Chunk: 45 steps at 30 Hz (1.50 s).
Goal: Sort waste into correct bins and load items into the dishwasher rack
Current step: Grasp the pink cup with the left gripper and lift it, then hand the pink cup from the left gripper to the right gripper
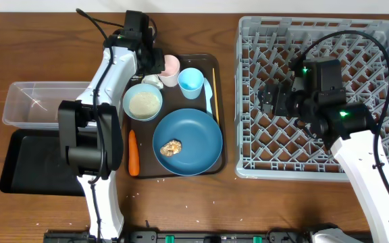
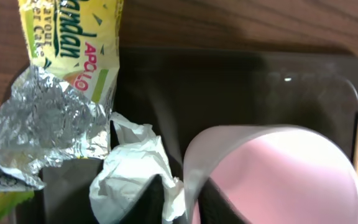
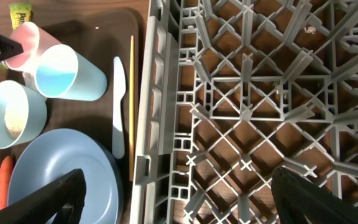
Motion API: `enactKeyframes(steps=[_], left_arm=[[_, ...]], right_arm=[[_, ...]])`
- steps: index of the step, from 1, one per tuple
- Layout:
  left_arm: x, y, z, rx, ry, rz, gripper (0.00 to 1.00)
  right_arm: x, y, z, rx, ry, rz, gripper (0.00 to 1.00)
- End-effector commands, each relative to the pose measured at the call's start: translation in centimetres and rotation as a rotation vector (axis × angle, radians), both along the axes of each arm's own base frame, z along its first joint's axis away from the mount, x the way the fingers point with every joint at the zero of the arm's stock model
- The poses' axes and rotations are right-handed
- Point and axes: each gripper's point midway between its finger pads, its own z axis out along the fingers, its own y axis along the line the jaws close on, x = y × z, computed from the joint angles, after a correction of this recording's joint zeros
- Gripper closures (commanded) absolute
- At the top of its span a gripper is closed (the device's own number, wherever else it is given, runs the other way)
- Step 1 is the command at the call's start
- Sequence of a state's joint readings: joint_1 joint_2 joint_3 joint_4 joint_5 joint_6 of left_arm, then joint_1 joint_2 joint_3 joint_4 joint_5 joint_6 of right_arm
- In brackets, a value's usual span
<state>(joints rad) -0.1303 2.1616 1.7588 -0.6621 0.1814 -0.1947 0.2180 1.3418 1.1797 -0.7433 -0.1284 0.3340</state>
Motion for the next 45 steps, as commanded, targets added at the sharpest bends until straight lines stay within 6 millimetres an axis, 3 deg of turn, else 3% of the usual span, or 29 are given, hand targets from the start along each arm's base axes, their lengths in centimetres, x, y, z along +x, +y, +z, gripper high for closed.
enactKeyframes(steps=[1,5,7,13,16,20,23,26,29,32,35,39,41,43,45], left_arm=[[-0.3,0.0,-0.6,0.002,0.019,-0.004,0.94],[-0.4,0.1,-0.2,0.002,0.016,-0.004,0.94],[-0.2,0.1,1.0,-0.002,-0.007,-0.001,0.94],[-0.8,0.3,9.3,-0.02,-0.155,-0.001,0.94],[-2.5,0.0,13.4,-0.046,-0.205,-0.021,0.94],[-5.1,-0.4,17.3,-0.084,-0.239,-0.061,0.94],[-7.0,-0.3,19.1,-0.134,-0.235,-0.072,0.94],[-9.0,0.8,18.9,-0.182,-0.16,-0.052,0.94],[-10.3,2.7,18.1,-0.198,-0.085,-0.003,0.94],[-11.0,4.2,17.8,-0.191,-0.057,0.023,0.94],[-11.6,5.0,18.3,-0.191,-0.054,0.045,0.94],[-12.6,5.4,20.0,-0.206,-0.092,0.055,0.94],[-13.1,5.5,21.2,-0.22,-0.122,0.054,0.94],[-13.6,5.3,22.3,-0.251,-0.148,0.044,0.94],[-14.1,4.5,23.5,-0.314,-0.169,0.016,0.94]], right_arm=[[0.4,0.1,0.7,0.0,-0.014,-0.01,0.09],[0.4,0.1,0.7,0.0,-0.016,-0.01,0.11],[0.5,0.1,0.7,0.0,-0.018,-0.01,0.11],[1.2,0.3,1.3,-0.003,-0.06,0.006,0.12],[1.5,1.1,1.9,0.016,-0.092,0.06,0.12],[1.5,2.2,2.5,0.042,-0.12,0.133,0.13],[1.2,3.2,2.8,0.07,-0.133,0.213,0.13],[-0.6,5.9,2.8,0.152,-0.11,0.37,0.2],[-3.1,8.8,1.2,0.211,-0.005,0.489,0.28],[-5.2,12.4,-1.3,0.214,0.077,0.629,0.5],[-5.9,14.5,-4.5,0.149,0.15,0.665,0.67],[-5.5,16.0,-8.5,0.086,0.22,0.653,0.77],[-4.9,16.0,-10.1,0.061,0.244,0.614,0.77],[-4.5,16.2,-10.7,0.058,0.245,0.606,0.76],[-4.1,16.2,-10.1,0.075,0.23,0.609,0.74]])
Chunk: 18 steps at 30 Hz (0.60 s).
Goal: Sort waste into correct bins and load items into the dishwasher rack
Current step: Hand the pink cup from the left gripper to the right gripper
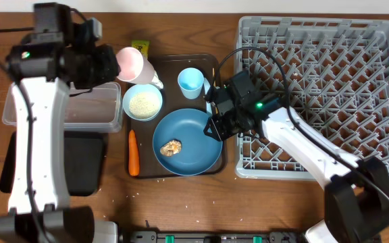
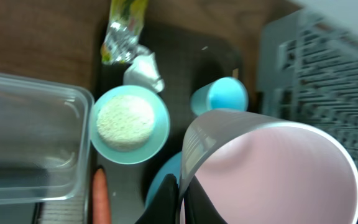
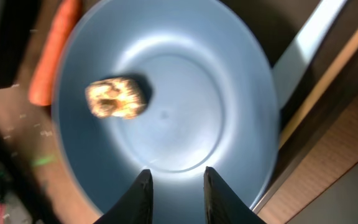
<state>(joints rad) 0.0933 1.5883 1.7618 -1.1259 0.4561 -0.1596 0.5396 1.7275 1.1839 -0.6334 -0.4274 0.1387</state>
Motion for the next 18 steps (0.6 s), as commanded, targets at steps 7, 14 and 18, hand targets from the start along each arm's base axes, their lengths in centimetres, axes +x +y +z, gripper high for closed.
enactKeyframes(steps=[7,14,18], left_arm=[[-2.1,-5.4,5.5,-0.333,-0.112,-0.211,0.94],[-2.9,-9.1,12.0,-0.637,-0.285,-0.455,0.94],[-3.8,-10.6,14.3,-0.727,-0.324,-0.563,0.94]], right_arm=[[3.5,0.1,14.9,0.394,-0.268,0.06,0.2],[1.3,-0.8,22.7,0.759,-0.392,0.327,0.05],[0.8,-1.0,25.0,0.845,-0.472,0.425,0.05]])
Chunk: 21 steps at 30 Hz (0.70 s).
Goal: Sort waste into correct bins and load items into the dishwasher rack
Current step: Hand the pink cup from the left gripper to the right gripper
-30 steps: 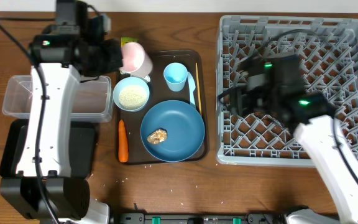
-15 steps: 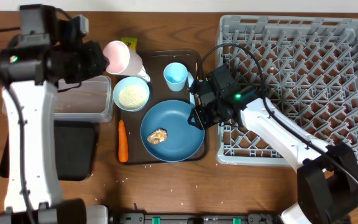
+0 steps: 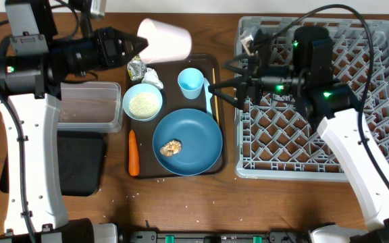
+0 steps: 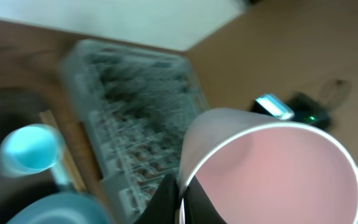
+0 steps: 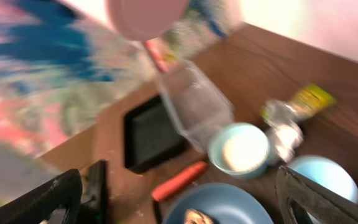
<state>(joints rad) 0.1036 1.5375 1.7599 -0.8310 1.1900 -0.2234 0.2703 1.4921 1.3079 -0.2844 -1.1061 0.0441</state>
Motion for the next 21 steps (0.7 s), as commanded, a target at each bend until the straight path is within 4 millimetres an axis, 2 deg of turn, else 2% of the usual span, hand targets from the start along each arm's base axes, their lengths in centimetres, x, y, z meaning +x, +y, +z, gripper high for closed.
enactKeyframes(steps=[1,13,21], left_arm=[[-2.6,-2.4,2.9,-0.151,-0.007,-0.185,0.94],[-3.8,-5.4,3.2,-0.149,-0.022,-0.273,0.94],[-4.1,-6.7,3.1,-0.135,-0.033,-0.297,0.94]], right_arm=[[-2.2,0.1,1.7,0.098,-0.04,0.175,0.06],[-1.4,0.3,7.3,0.203,-0.242,0.172,0.08],[-1.4,0.4,8.9,0.231,-0.318,0.164,0.09]])
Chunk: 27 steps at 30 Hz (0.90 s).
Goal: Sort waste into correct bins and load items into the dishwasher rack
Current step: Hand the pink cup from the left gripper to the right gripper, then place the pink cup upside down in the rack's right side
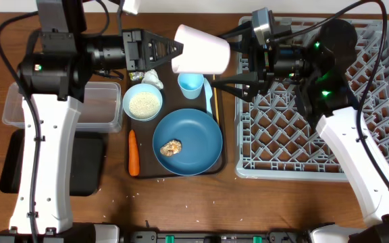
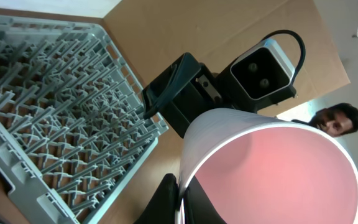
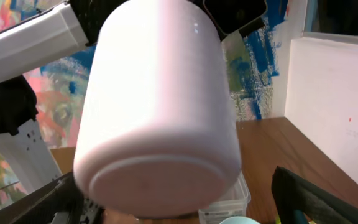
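The pink cup (image 1: 201, 50) hangs on its side high above the brown tray (image 1: 218, 158), its mouth toward the left. My left gripper (image 1: 174, 50) is shut on its rim, one finger inside and one outside (image 2: 179, 199). The cup (image 2: 272, 168) fills the left wrist view. My right gripper (image 1: 229, 59) is open, pointing left, with its fingers reaching toward either side of the cup's base. In the right wrist view that base (image 3: 160, 130) faces me, the fingers (image 3: 309, 193) spread wide. The grey dishwasher rack (image 1: 356, 101) stands on the right.
On the tray are a blue cup (image 1: 191, 82), a bowl of rice (image 1: 142, 102), a blue plate (image 1: 201, 131) with a food scrap (image 1: 173, 147), a carrot (image 1: 134, 152), a knife and a chopstick (image 1: 214, 94). A clear container (image 1: 93, 108) and a black bin (image 1: 80, 165) lie left.
The left gripper has carried the pink cup to the right and higher, toward the right gripper. The right gripper, still open, now has its fingers around the cup's base.
First my left gripper was at the pink cup's rim on the tray and the right was over the rack. Then the left held the cup off the tray, the right low over the blue plate. Later the cup was raised; now both grippers meet at it.
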Motion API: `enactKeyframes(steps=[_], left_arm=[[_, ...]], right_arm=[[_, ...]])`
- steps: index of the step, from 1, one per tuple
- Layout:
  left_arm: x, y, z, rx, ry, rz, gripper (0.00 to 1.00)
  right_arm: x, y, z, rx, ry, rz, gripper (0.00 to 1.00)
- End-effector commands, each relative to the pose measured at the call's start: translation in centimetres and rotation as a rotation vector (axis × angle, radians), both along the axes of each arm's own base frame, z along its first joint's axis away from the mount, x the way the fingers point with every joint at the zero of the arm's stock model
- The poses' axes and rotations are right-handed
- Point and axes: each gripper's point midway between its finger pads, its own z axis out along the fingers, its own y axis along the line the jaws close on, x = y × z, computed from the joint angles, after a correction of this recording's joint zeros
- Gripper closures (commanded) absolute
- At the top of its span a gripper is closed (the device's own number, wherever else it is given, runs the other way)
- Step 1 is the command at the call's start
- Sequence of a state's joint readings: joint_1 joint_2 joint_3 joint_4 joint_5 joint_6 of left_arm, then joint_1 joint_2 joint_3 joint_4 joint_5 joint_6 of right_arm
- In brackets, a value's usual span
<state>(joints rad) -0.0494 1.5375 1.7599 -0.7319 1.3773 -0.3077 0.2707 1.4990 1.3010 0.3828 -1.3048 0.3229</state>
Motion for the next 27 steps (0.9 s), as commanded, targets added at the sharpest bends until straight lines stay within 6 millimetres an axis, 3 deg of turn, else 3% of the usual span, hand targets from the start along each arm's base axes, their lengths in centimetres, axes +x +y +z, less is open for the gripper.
enactKeyframes(steps=[1,4,13,17,18,21,23,27], left_arm=[[-0.1,-0.4,0.2,0.005,-0.01,-0.005,0.94],[0.0,-0.6,0.0,0.017,-0.011,0.005,0.94],[0.1,-0.7,-0.1,0.024,-0.012,0.011,0.94],[0.3,-0.6,-0.2,0.029,-0.013,0.02,0.94],[0.3,-0.6,-0.2,0.029,-0.012,0.02,0.9],[0.4,-0.6,-0.3,0.036,-0.013,0.03,0.33],[1.3,-0.2,-1.0,0.074,-0.014,0.083,0.05],[3.9,2.3,-4.1,0.244,-0.011,0.272,0.02]], right_arm=[[0.3,-0.2,0.4,0.01,0.009,-0.01,0.09],[-0.3,0.3,0.9,0.021,-0.02,0.008,0.14],[-1.0,0.9,1.2,0.026,-0.041,0.036,0.43],[-1.0,0.9,1.1,0.025,-0.013,0.038,0.52],[-1.0,0.9,1.2,0.025,-0.009,0.036,0.54],[-0.4,0.1,1.2,0.025,-0.002,0.012,0.53],[0.4,-1.0,1.3,0.025,0.022,-0.02,0.53],[2.1,-3.9,1.4,0.025,0.089,-0.087,0.54]])
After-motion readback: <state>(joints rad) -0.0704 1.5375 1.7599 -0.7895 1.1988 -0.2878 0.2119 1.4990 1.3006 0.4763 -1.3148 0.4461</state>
